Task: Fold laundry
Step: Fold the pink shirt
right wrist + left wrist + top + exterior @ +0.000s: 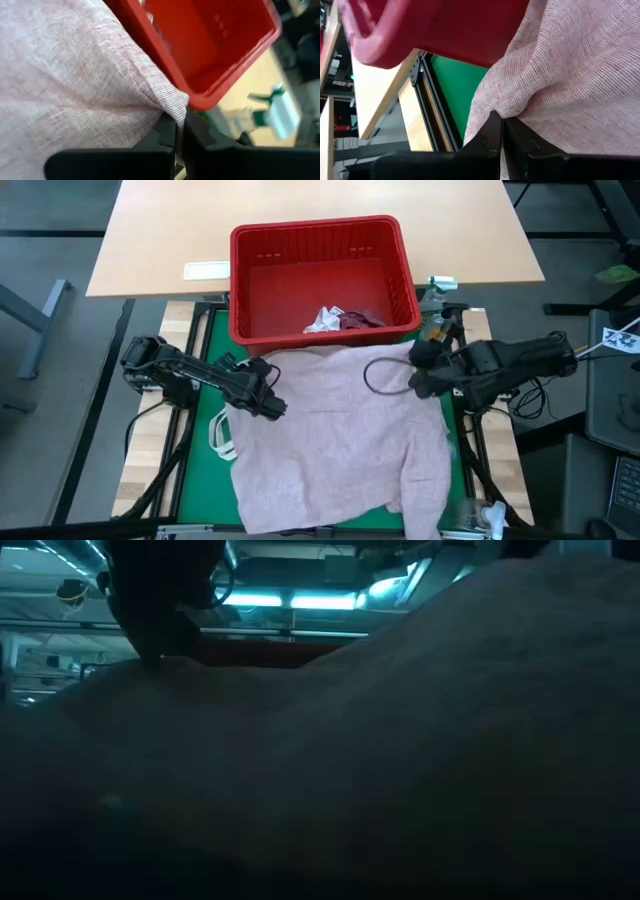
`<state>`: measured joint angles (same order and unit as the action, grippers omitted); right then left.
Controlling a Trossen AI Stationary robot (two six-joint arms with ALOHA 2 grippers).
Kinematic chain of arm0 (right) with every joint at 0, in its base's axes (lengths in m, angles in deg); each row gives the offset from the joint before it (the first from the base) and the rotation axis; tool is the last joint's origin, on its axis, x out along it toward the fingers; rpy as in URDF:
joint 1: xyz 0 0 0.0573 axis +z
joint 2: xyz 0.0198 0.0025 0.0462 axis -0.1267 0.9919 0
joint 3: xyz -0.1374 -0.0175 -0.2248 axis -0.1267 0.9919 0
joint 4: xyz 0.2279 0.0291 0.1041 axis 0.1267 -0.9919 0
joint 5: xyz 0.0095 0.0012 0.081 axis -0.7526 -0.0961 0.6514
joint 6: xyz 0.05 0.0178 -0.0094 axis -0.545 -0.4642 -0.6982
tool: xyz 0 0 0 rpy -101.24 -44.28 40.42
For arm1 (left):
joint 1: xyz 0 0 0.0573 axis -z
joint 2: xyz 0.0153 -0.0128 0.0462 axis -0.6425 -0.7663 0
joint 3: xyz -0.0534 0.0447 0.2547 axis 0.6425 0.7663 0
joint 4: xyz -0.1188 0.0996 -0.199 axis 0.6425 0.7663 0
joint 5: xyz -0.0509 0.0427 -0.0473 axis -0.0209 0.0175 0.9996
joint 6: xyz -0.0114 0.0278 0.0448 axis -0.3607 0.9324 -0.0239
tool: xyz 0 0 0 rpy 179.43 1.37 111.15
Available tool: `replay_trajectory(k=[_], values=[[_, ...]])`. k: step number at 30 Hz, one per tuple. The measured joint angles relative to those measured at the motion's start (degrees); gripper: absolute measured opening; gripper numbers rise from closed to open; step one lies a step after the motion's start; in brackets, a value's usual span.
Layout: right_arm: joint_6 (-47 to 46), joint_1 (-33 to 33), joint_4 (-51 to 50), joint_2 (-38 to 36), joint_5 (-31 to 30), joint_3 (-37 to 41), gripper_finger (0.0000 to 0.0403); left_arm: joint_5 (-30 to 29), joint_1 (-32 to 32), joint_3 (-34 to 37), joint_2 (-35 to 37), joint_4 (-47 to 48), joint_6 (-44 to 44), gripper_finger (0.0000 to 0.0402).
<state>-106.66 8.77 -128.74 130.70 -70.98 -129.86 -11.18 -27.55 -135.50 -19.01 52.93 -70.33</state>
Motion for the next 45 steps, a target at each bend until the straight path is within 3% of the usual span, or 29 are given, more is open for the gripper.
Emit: replay_trajectory(k=[9,14,20,26,31,36,45], values=[[1.8,-5.6,-0.1,-0.2,12.6,0.0,0.0022,1.2,0.6,0.0,-0.1,-1.5,0.0,0.0001],[1.8,-5.6,0.0,-0.1,22.0,0.0,0.0023,2.5,1.5,0.0,-0.1,-4.9,0.1,0.0017],[1.8,-5.6,0.0,-0.1,37.5,0.0,0.0023,5.9,2.1,0.1,-0.1,-9.4,0.2,0.0019],[1.1,-5.6,0.5,-0.1,44.6,1.9,0.0023,7.3,4.1,0.1,-0.1,-15.0,0.2,0.0004],[1.1,-5.5,2.4,0.0,45.8,5.0,0.0023,6.9,7.8,0.1,-0.1,-16.5,0.2,0.0003],[1.2,-4.5,3.1,-0.7,39.4,3.7,0.001,3.0,13.2,0.1,-0.1,-15.6,-1.6,0.0002],[-2.8,12.2,11.5,-3.0,31.6,2.9,0.0018,0.3,23.2,0.1,-0.3,-21.5,-5.4,0.0001]])
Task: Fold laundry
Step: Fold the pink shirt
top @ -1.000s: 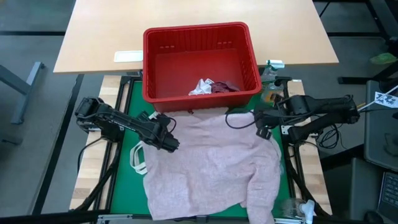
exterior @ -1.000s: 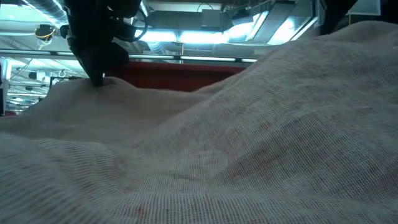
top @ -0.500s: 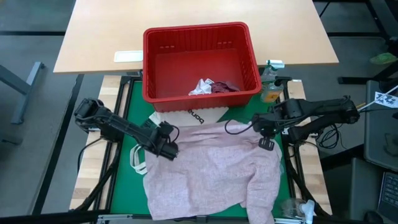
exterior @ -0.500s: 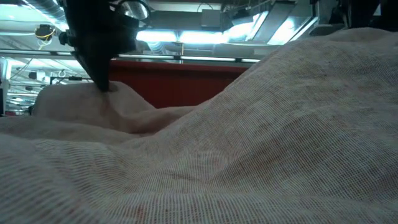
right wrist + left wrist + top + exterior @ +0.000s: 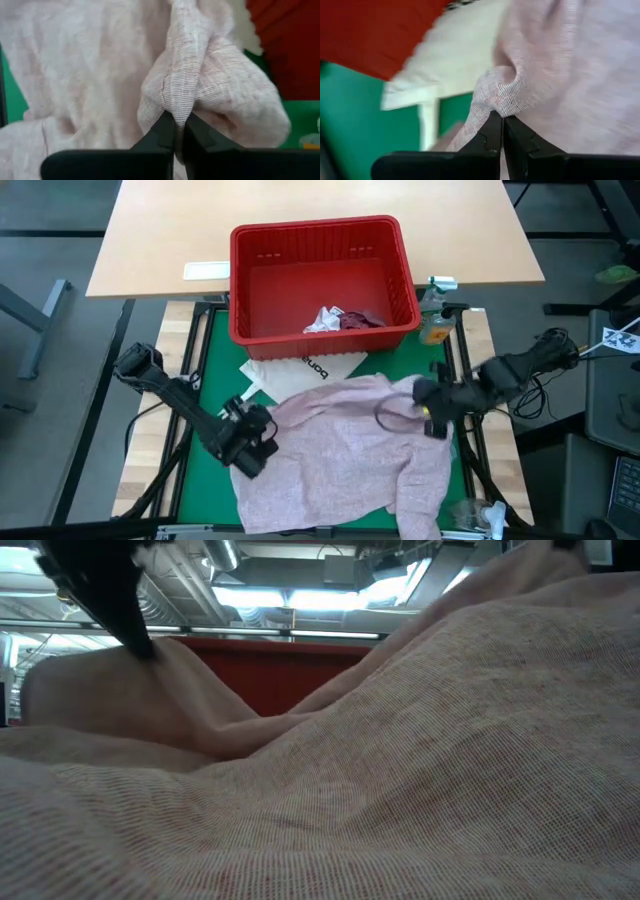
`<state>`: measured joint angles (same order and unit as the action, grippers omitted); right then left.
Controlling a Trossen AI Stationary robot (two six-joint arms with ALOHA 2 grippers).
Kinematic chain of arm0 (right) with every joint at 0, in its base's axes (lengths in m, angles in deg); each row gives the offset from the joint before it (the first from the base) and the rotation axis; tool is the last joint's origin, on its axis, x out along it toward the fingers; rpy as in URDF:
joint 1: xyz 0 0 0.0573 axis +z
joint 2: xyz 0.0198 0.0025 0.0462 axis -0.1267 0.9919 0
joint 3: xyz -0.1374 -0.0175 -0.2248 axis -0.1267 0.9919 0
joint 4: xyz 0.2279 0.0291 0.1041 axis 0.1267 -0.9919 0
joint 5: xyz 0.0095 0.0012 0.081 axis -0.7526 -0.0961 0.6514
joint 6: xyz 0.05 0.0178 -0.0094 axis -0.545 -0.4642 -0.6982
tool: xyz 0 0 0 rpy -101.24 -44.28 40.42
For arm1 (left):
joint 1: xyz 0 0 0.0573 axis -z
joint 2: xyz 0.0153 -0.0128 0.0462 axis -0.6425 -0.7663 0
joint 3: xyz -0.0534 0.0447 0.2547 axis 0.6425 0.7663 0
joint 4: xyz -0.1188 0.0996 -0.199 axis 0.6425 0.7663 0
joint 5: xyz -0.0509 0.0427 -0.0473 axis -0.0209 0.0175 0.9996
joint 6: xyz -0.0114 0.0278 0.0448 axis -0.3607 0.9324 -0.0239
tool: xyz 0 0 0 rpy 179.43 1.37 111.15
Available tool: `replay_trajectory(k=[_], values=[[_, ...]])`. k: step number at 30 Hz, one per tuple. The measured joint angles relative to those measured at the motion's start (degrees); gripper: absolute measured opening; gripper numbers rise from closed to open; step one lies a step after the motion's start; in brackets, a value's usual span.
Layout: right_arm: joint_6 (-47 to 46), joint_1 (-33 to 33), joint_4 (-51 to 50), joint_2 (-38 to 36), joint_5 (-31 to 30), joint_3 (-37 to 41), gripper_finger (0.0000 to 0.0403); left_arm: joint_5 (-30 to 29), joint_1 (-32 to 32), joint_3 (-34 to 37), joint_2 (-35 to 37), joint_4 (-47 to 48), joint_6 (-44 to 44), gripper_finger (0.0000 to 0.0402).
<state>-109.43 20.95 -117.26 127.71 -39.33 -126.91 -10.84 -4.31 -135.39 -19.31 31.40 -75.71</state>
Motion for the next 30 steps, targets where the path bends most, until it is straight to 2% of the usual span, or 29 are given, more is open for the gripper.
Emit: replay_trajectory(k=[6,10,15,20,24,30], values=[[-9.2,12.2,1.4,2.3,-0.1,5.2,0.0008,2.0,5.0,0.0,-3.0,-7.8,-0.4,0.0],[-15.2,19.2,2.4,3.9,2.1,7.6,0.0019,7.1,7.4,0.0,-6.1,-9.0,-0.7,0.0],[-20.4,25.4,4.0,5.9,3.4,10.3,0.0028,9.4,9.4,0.0,-10.3,-10.1,-1.0,0.0006],[-22.7,27.0,4.4,8.2,4.6,11.1,0.0028,9.4,9.5,0.0,-13.4,-11.2,-0.9,0.002],[-22.6,26.7,4.9,9.3,8.8,11.1,0.0038,9.4,9.5,0.0,-14.8,-11.3,-0.9,0.0017],[-22.7,23.8,5.0,9.7,11.5,11.1,0.0086,9.3,9.5,0.0,-15.1,-11.3,-0.9,0.0008]])
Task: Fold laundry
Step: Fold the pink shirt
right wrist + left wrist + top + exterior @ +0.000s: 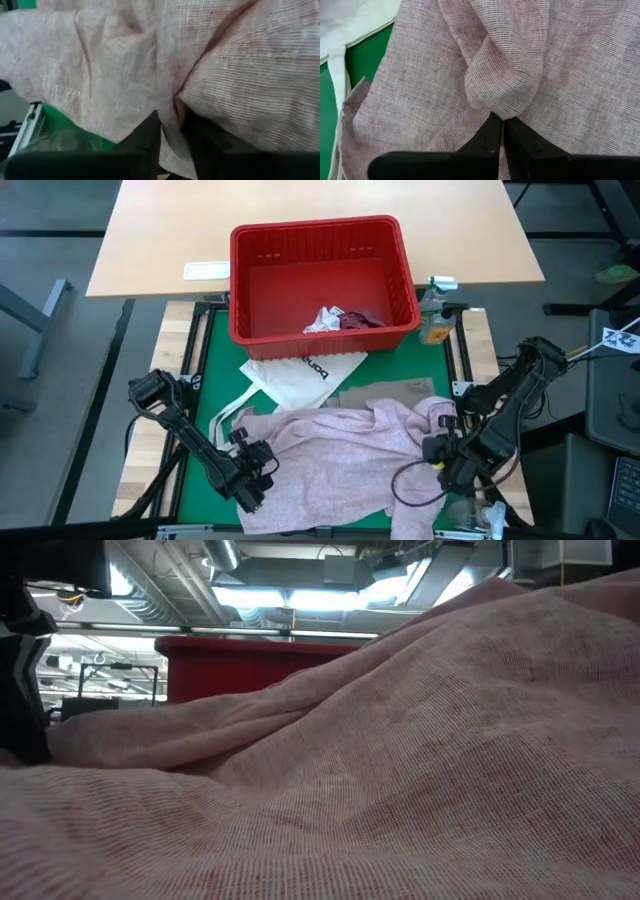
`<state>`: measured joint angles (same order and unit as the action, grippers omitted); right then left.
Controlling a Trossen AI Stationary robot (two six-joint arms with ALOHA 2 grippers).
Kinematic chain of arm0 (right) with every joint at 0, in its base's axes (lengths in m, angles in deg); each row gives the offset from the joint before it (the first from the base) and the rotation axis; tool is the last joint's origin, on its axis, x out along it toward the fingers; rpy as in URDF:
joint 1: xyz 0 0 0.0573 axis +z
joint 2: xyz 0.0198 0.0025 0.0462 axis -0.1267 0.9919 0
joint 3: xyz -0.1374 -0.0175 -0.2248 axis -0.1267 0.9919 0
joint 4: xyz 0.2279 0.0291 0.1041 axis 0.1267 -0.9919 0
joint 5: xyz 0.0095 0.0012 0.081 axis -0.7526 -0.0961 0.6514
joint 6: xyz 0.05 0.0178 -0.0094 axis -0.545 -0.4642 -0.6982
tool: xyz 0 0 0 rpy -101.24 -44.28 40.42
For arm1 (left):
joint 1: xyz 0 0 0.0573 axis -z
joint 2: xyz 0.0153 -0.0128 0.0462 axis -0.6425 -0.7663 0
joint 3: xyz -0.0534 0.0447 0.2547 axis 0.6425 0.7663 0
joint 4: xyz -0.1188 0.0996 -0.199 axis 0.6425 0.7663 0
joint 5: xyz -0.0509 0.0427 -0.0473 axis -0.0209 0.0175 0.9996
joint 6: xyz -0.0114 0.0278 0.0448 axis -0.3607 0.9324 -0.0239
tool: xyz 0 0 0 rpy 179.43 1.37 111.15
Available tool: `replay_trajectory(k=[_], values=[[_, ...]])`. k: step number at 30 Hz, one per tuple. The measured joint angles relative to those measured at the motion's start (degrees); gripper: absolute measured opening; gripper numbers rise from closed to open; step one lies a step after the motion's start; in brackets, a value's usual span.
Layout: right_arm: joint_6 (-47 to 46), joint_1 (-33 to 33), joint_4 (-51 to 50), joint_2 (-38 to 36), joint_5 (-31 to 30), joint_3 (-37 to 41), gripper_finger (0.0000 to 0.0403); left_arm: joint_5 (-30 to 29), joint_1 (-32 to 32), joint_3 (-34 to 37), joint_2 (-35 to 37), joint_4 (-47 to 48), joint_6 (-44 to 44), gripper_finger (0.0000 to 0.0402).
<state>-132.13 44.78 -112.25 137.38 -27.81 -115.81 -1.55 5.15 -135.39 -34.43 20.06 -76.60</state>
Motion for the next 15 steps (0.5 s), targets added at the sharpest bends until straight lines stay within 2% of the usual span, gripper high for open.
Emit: replay_trajectory(k=[4,10,15], values=[[0.4,-2.8,0.0,0.0,2.6,0.0,0.0128,0.0,0.0,0.0,0.0,0.0,0.0,0.0012],[3.8,-8.2,-0.5,0.0,18.9,0.0,0.0146,0.0,0.0,0.0,0.0,0.0,0.0,0.0013],[7.8,-8.7,-4.9,0.0,19.5,-4.6,0.0145,-0.1,0.0,0.0,0.0,-0.4,0.0,0.0013]])
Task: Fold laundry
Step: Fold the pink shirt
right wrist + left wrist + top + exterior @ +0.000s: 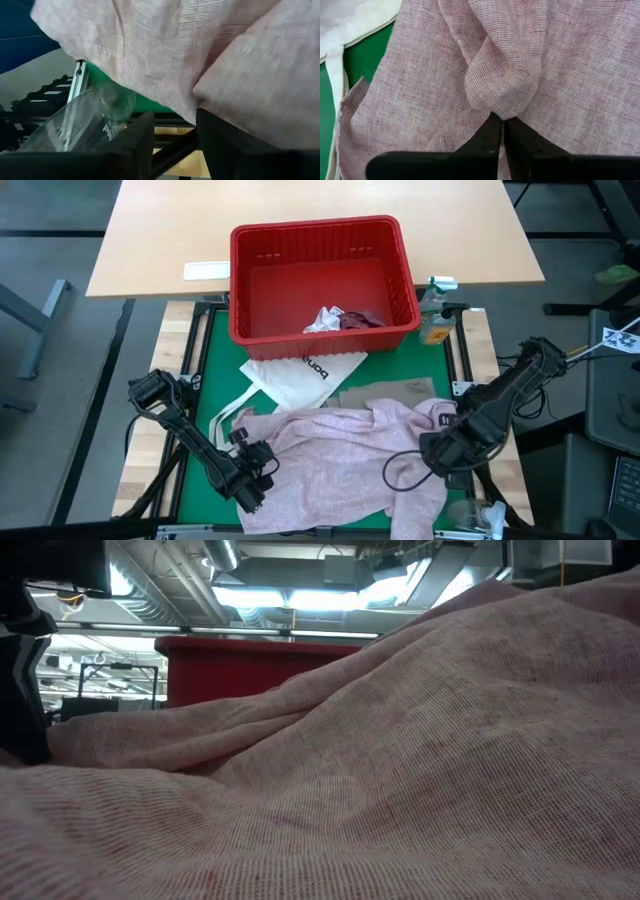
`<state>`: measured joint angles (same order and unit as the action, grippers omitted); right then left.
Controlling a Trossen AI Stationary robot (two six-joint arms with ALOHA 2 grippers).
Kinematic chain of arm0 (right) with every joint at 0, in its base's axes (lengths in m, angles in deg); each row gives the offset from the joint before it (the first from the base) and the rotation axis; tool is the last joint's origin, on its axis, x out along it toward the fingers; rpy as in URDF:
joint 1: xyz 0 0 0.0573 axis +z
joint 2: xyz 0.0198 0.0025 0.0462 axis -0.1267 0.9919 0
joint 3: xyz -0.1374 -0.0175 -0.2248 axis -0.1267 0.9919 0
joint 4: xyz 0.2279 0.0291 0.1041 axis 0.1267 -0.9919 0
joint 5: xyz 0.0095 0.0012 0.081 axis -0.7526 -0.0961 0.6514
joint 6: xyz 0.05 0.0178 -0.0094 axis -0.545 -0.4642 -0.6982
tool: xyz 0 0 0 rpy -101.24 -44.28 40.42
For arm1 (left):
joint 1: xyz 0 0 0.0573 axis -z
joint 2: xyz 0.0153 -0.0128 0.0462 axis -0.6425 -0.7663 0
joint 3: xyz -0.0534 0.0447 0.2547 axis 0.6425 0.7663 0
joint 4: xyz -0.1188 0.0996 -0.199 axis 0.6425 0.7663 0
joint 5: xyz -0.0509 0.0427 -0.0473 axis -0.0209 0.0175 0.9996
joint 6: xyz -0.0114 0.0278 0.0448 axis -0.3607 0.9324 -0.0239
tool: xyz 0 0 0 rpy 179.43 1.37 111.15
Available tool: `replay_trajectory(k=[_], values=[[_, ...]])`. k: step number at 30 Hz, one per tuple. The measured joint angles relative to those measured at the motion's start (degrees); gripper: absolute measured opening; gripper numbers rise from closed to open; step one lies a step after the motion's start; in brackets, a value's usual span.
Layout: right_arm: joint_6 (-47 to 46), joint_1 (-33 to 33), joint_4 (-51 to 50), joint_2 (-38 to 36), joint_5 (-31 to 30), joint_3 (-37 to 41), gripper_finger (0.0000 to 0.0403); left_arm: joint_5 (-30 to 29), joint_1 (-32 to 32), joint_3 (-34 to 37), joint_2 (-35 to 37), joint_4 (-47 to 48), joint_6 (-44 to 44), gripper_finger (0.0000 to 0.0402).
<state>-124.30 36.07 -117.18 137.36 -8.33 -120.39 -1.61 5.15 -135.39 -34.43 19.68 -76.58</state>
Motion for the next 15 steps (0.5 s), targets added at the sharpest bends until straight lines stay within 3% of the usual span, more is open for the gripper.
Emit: replay_trajectory(k=[6,15], values=[[1.5,0.1,-6.7,0.0,-6.9,-8.9,0.0145,0.0,-0.1,0.0,0.0,-0.1,0.0,0.0013],[0.3,0.1,-9.6,-0.1,-33.5,-12.8,0.0144,-0.1,-0.1,0.0,0.0,-0.2,0.0,0.0014]])
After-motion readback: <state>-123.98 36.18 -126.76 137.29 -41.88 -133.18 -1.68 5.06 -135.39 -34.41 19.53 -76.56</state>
